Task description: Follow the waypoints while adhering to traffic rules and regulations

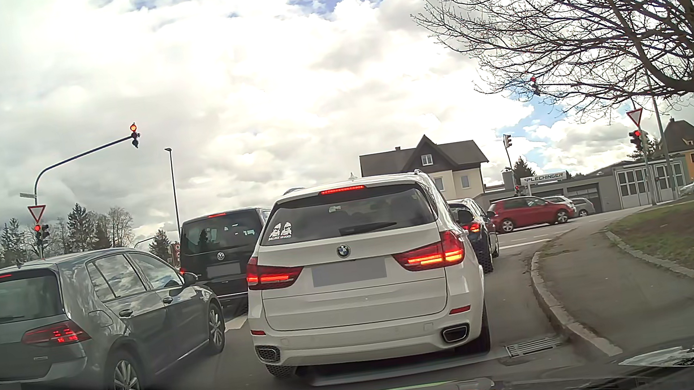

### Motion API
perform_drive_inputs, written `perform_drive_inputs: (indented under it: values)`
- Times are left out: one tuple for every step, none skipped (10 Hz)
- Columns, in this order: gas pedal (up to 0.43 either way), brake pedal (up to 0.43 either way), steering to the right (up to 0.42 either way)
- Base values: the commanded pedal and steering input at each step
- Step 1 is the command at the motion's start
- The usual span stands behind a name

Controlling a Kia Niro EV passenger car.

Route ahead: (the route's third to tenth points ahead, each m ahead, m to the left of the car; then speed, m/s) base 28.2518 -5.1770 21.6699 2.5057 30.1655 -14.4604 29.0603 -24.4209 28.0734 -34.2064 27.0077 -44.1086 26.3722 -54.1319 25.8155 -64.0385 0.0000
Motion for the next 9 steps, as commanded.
perform_drive_inputs:
  values:
    - [0.000, 0.323, 0.016]
    - [0.000, 0.323, 0.016]
    - [0.000, 0.323, 0.016]
    - [0.000, 0.323, 0.016]
    - [0.000, 0.323, 0.016]
    - [0.000, 0.323, 0.016]
    - [0.000, 0.323, 0.016]
    - [0.000, 0.323, 0.016]
    - [0.000, 0.323, 0.016]
